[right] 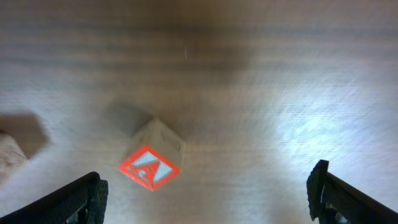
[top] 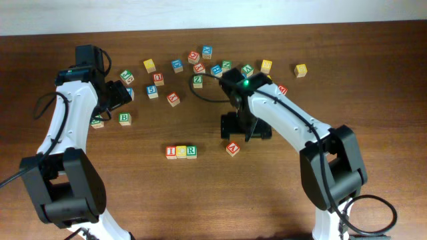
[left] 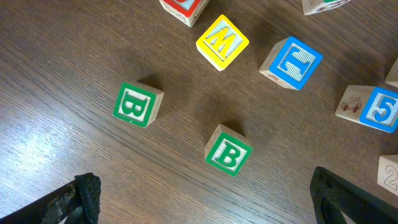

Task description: Spell out ICRA

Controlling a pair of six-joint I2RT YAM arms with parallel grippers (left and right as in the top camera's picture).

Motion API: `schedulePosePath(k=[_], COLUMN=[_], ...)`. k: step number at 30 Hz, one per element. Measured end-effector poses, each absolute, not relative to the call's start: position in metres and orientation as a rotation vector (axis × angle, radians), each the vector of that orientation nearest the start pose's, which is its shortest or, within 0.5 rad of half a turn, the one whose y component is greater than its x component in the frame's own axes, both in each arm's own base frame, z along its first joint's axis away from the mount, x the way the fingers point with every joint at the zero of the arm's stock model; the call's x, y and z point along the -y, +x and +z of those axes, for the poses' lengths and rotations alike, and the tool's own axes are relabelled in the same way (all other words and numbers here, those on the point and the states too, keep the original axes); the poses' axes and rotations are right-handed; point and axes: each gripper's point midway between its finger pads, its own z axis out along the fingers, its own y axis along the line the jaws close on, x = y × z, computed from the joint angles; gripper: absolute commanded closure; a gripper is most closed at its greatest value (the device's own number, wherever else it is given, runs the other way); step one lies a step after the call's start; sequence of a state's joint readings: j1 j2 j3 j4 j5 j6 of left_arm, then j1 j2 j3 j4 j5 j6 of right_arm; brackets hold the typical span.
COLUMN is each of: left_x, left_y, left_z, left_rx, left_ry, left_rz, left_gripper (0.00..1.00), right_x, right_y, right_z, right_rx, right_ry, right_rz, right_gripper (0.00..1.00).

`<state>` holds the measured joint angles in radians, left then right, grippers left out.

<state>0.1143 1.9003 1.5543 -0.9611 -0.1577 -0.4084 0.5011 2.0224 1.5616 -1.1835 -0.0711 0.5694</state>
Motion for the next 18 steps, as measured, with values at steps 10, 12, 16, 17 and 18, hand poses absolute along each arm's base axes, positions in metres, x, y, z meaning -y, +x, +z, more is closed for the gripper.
schedulePosePath(k=[10,12,16,17,18], left_x=[-0.075,-0.075,-0.075,-0.075,-0.075], left_y=[0.414,0.414,0.414,0.414,0.414], left_z=[0.101,0.101,0.101,0.101,0.101], left_rx=[-2.749,-2.749,-2.749,-2.749,-2.749], left_ry=[-0.767,-0.766,-0.766,-0.766,-0.766], left_rz=[0.168,0.168,0.168,0.168,0.168], left_gripper=[0.01,0.01,0.01,0.01,0.01], right_x=[-0.216,-0.220,-0.222,-0.220,-0.219], right_y=[0.287,0.285,0.289,0.290,0.292], right_z=[0.016,0.012,0.010,0.009,0.009], right_rx=[-3.252,-3.241,-3.212,-3.203,-3.194], right_ry=[0.240,0.240,0.228,0.231,0.244], right_rz=[0.126,0.133,0.112,0.098,0.089], right_gripper=[0.28,0.34,0.43,0.42,0.34])
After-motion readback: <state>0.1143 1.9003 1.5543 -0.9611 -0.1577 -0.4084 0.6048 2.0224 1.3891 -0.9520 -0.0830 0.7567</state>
